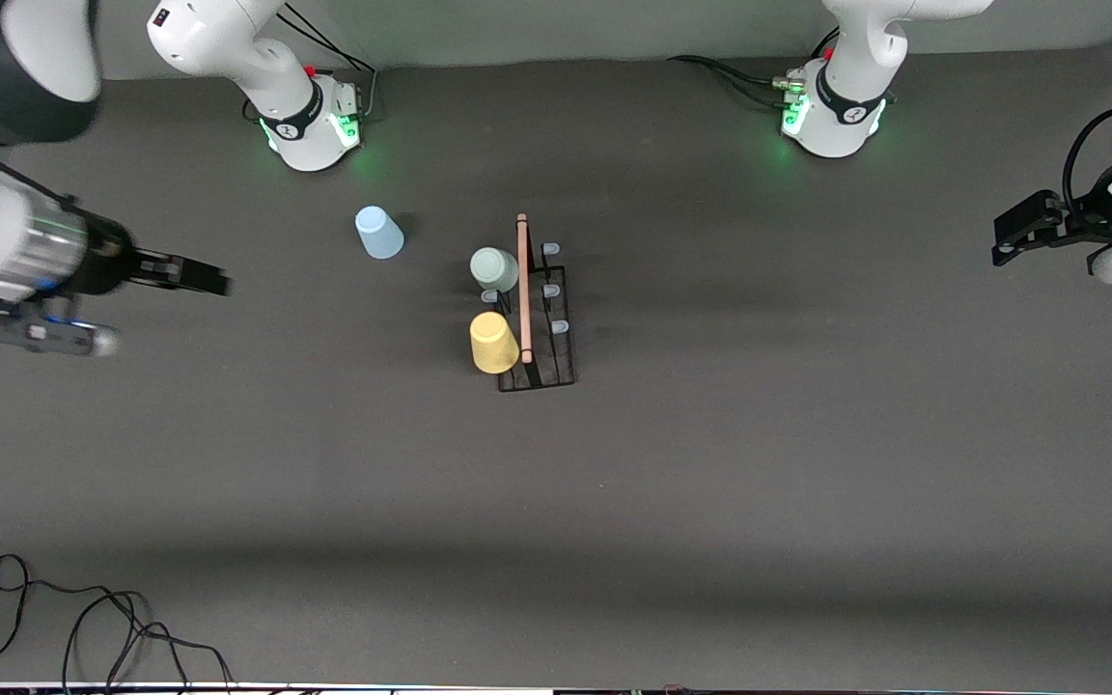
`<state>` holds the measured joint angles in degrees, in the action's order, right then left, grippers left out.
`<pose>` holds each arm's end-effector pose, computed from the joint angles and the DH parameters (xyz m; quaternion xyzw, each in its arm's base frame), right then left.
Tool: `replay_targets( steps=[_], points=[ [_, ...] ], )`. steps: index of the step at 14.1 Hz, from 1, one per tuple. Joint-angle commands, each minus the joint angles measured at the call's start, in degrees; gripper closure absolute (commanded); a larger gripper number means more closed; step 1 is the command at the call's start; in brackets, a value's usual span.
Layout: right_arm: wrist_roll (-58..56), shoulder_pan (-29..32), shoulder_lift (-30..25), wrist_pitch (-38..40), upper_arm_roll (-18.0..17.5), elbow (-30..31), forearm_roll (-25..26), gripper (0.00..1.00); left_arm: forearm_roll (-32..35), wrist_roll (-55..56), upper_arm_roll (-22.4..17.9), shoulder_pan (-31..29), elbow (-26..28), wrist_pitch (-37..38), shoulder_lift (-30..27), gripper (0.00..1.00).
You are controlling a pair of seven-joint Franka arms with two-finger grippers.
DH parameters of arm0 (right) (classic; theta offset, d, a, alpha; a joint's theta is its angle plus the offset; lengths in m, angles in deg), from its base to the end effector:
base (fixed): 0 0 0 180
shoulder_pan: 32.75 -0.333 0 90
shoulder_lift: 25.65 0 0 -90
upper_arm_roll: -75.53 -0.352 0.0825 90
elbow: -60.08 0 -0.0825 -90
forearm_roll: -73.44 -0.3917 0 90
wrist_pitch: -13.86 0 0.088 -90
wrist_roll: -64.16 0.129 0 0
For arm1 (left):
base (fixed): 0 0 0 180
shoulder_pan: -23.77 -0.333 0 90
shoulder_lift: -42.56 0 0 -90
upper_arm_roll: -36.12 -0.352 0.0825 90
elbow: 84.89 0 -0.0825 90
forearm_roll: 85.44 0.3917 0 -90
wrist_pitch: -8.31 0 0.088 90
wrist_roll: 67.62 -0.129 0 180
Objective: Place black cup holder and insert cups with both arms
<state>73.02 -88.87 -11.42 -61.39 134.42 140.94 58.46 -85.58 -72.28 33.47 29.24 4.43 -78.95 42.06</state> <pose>0.5761 0.0788 0.6101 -0.9893 0.0872 0.1155 0.0171 0.5531 -0.0274 0.6449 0.9978 -0.0653 -0.0136 0.0016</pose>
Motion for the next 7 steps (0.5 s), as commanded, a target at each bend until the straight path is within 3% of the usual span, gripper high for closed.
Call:
replay_targets(
  steps=[1,7],
  points=[
    [-3.1,-0.5,0.8,1.9,0.8,-3.6,4.9,0.0,1.0,0.5,0.0,0.2,-0.6,-0.2,0.1,0.0],
    [-3.1,-0.1,1.2,1.2,0.6,-3.3,5.7,0.0,1.0,0.5,0.0,0.1,0.3,-1.6,-0.2,0.0]
  ],
)
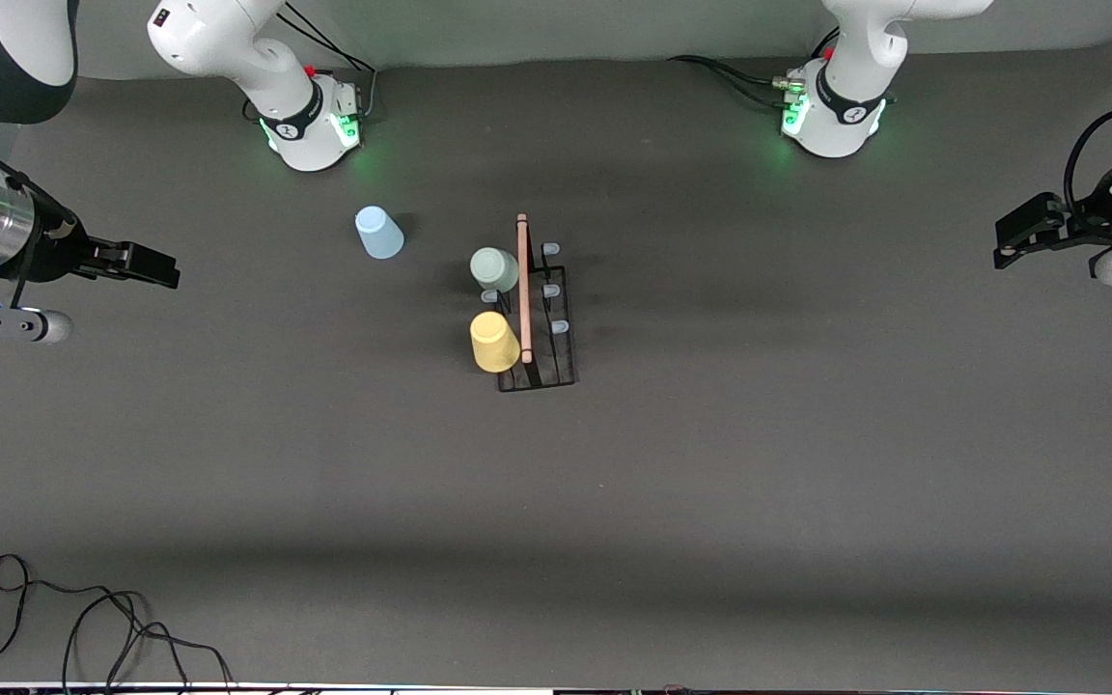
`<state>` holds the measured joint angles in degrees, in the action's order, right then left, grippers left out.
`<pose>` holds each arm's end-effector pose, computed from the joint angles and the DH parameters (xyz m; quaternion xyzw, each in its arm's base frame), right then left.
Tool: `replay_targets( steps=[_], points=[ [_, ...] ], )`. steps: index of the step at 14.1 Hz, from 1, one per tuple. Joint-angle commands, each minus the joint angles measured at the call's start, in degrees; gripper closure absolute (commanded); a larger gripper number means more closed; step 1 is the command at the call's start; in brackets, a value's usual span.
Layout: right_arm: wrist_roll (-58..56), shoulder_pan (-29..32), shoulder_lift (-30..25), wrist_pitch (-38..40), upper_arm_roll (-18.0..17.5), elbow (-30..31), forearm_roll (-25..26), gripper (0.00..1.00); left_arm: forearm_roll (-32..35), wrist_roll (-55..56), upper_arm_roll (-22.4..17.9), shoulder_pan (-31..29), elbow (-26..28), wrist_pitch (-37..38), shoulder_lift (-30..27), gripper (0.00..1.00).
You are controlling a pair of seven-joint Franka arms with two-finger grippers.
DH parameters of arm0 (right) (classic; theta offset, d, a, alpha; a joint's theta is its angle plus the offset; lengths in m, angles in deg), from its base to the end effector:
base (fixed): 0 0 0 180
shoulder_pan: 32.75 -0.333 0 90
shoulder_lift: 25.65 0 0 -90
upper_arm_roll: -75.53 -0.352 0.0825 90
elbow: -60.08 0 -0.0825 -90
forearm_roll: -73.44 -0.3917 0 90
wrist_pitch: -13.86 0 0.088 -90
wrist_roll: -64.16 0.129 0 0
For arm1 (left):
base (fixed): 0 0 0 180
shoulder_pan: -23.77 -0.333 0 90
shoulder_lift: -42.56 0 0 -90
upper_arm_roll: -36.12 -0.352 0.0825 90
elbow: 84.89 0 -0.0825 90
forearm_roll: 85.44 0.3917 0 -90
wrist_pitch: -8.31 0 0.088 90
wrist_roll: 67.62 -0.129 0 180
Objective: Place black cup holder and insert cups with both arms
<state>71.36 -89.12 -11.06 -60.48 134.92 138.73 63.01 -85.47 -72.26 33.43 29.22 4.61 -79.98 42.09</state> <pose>0.5760 0.0702 0.6244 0.9914 -0.0774 -0.1030 0.0235 0.5555 -0.0267 0.6447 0.9979 -0.0645 -0.0065 0.0006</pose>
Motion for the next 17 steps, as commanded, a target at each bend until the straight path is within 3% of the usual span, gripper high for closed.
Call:
replay_targets(
  steps=[1,2,6,9,11,15,17],
  points=[
    [-1.4,0.6,0.8,0.2,-0.5,-1.1,1.0,0.0,0.9,0.5,0.0,0.1,0.1,-0.6,-0.2,0.0],
    [-1.5,3.3,0.7,0.2,-3.3,-1.2,1.4,0.0,0.9,0.5,0.0,0.1,0.1,-0.5,-0.2,0.0],
    [-1.4,22.5,-3.7,-0.7,-29.0,-0.8,11.5,0.0,1.0,0.6,-0.1,0.1,0.1,-0.2,-0.2,0.0],
    [-1.4,38.6,-7.5,-2.0,-45.5,2.9,12.7,0.0,2.0,0.6,-0.1,0.1,0.1,-0.2,-0.1,0.0],
    [-1.5,46.6,-10.8,-5.1,-54.1,7.2,14.6,0.0,2.0,0.6,-0.1,0.1,0.1,-0.4,-0.1,0.0],
    [-6.1,51.2,-18.0,-15.6,-56.3,18.8,14.6,0.0,2.0,0.6,0.0,0.1,-0.1,-0.4,-0.1,0.0],
    [-7.1,52.2,-17.9,-16.1,-56.7,18.7,14.4,0.0,2.1,0.7,-0.1,0.1,0.0,-0.4,-0.1,0.0]
  ],
)
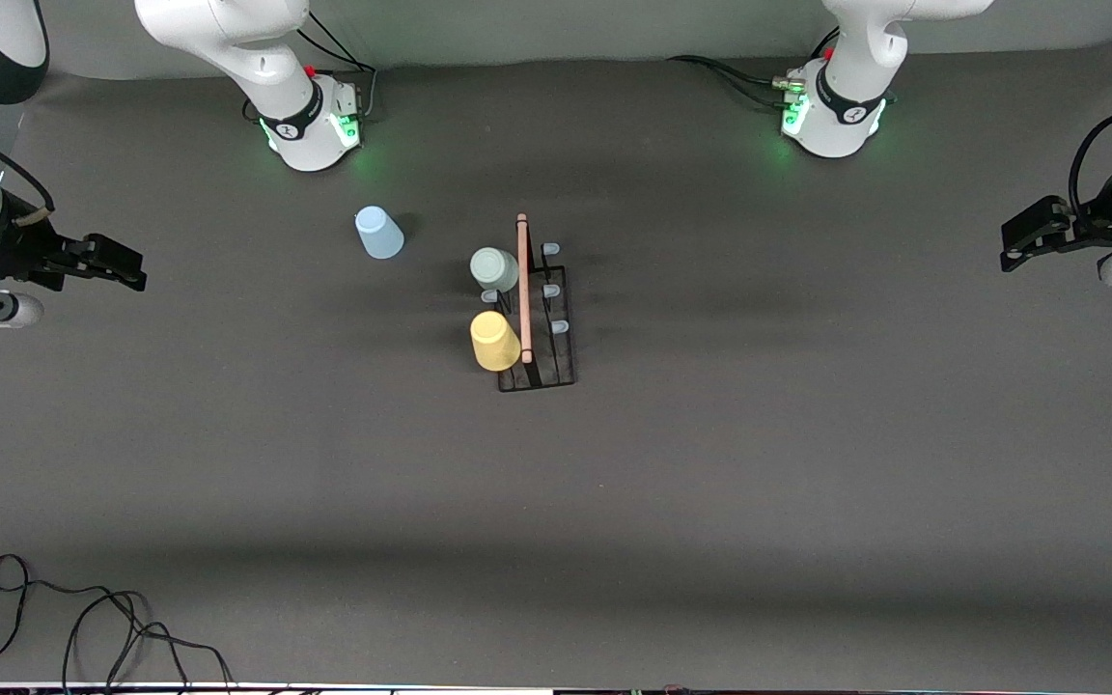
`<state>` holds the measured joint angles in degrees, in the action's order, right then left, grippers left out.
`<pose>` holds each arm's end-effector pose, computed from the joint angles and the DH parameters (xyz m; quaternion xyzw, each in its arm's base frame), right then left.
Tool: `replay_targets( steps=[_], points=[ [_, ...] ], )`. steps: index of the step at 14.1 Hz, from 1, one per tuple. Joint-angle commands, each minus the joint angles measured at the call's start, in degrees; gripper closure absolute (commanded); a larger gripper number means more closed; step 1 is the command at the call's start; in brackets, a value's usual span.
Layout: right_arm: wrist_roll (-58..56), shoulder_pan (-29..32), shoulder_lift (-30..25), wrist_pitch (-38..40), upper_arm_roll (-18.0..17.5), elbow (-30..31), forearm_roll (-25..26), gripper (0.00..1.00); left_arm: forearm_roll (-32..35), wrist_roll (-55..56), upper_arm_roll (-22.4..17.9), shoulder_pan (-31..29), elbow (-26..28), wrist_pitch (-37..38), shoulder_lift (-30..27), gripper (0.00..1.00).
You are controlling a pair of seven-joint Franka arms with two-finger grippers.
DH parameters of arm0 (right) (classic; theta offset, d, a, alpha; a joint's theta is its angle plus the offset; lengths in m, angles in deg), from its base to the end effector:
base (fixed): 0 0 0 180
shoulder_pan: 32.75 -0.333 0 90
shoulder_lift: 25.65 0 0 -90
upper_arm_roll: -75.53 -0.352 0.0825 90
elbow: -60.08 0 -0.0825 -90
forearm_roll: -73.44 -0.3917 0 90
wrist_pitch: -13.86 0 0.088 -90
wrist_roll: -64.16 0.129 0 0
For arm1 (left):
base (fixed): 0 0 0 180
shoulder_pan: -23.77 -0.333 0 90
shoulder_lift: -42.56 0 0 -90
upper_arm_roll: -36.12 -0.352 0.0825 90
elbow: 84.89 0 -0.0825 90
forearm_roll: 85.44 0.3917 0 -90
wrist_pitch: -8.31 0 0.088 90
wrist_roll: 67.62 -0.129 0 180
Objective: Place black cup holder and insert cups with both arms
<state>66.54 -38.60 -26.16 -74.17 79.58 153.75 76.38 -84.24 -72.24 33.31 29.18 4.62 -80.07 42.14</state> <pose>0.5511 0.0104 0.6103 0.9987 -0.0048 -0.0438 0.0270 0.5562 -0.0224 0.6442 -0.9980 0.0627 0.0064 0.0102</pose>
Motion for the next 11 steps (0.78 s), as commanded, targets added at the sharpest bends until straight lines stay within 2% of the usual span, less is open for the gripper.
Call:
replay_targets(
  steps=[1,4,11],
  points=[
    [-1.4,1.6,-2.3,-1.9,-1.6,2.8,0.8,0.0,0.9,0.7,0.0,0.1,0.0,-0.3,-0.2,0.0],
    [-1.5,1.9,0.2,-1.4,-1.6,-1.7,0.5,0.0,0.9,0.7,0.0,0.1,0.0,-0.3,-0.2,0.0],
    [-1.6,1.0,0.5,1.0,-1.4,-1.7,0.6,0.0,0.8,1.6,0.1,0.1,-0.1,0.7,-0.3,0.0]
  ],
)
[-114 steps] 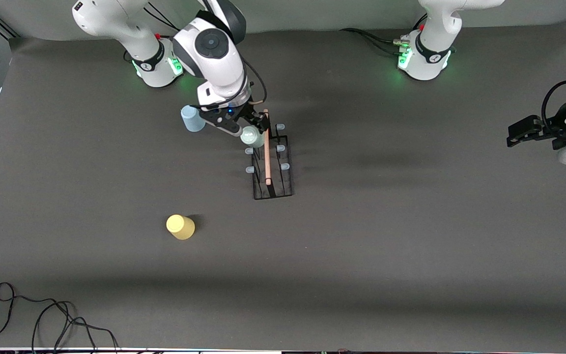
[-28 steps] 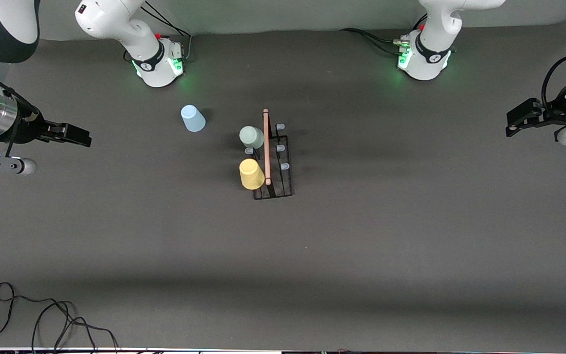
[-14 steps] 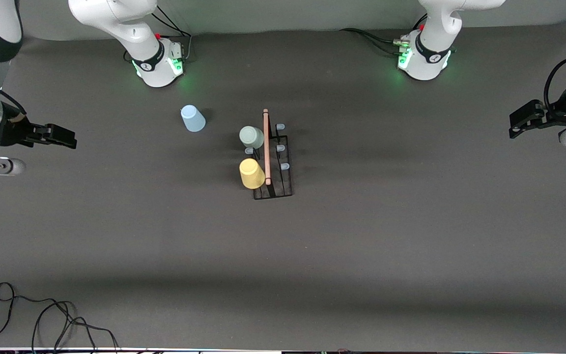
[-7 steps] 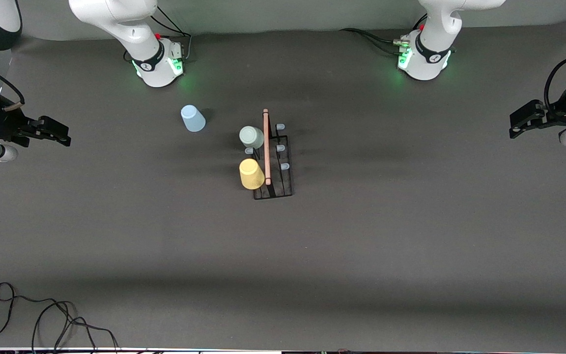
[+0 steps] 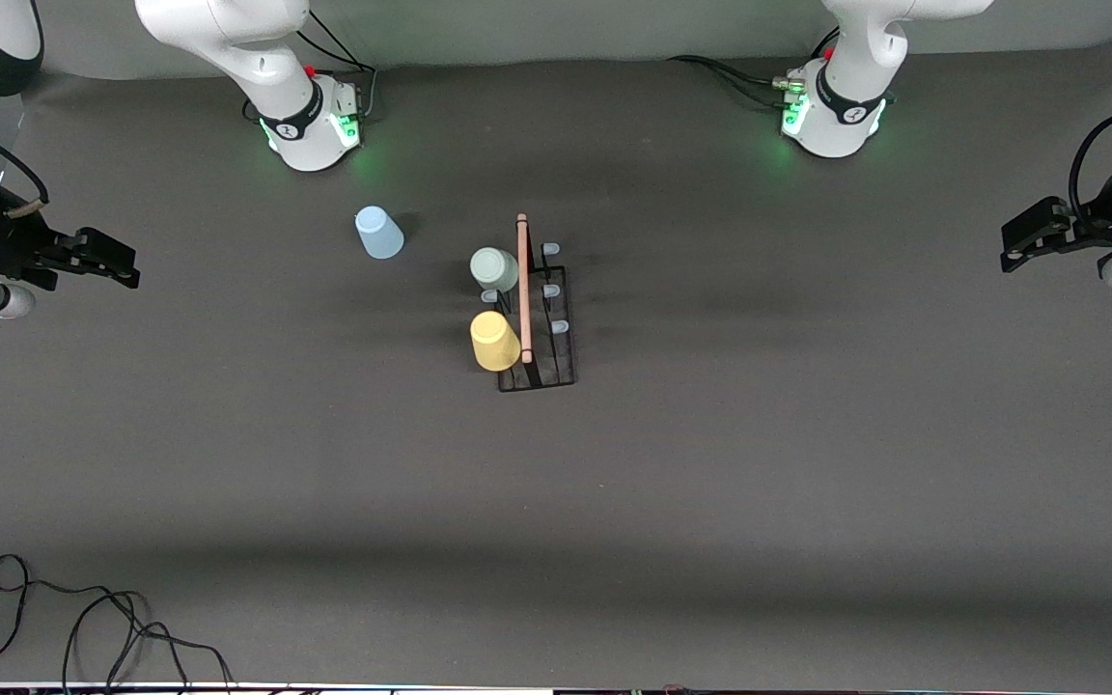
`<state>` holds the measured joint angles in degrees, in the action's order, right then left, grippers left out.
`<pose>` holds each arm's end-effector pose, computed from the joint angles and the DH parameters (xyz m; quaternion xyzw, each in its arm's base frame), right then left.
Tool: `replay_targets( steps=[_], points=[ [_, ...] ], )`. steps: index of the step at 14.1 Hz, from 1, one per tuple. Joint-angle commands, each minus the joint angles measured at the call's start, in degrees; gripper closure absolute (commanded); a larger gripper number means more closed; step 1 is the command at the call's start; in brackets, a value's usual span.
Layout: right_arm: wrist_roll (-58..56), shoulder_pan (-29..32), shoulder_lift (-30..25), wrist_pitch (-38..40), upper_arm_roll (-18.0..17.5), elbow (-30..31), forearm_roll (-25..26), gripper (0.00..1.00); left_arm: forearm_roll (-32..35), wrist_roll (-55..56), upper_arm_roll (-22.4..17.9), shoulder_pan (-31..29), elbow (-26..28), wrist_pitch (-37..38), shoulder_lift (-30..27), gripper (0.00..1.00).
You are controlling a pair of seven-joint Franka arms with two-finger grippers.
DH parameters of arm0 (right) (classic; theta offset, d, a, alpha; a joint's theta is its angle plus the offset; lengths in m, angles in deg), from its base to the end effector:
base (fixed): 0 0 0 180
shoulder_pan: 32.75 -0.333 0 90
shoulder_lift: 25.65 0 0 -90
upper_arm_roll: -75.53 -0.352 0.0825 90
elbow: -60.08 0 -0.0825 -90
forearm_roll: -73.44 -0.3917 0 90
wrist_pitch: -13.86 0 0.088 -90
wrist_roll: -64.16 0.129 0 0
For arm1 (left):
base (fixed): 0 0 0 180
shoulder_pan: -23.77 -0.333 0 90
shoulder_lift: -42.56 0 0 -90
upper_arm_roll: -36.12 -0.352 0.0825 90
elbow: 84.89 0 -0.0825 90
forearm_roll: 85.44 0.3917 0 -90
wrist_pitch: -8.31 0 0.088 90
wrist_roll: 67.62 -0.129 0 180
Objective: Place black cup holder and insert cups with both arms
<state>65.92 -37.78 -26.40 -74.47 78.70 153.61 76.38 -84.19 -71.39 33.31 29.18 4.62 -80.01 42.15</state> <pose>0.5508 0.0109 0.6142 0.9989 0.0011 -0.0380 0.0265 0.5561 -0.0223 0.6441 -0.9984 0.0553 0.0069 0.0107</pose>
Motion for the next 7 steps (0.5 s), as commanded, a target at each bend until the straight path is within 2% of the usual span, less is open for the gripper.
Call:
replay_targets(
  steps=[1,7],
  points=[
    [-1.0,0.2,0.8,1.3,-0.5,-1.6,0.6,0.0,0.8,0.9,0.1,0.1,-0.1,0.7,-0.3,0.0],
    [-1.0,0.3,0.5,1.5,-0.5,-1.5,0.6,0.0,0.8,0.9,0.1,0.1,-0.1,0.6,-0.3,0.0]
  ],
)
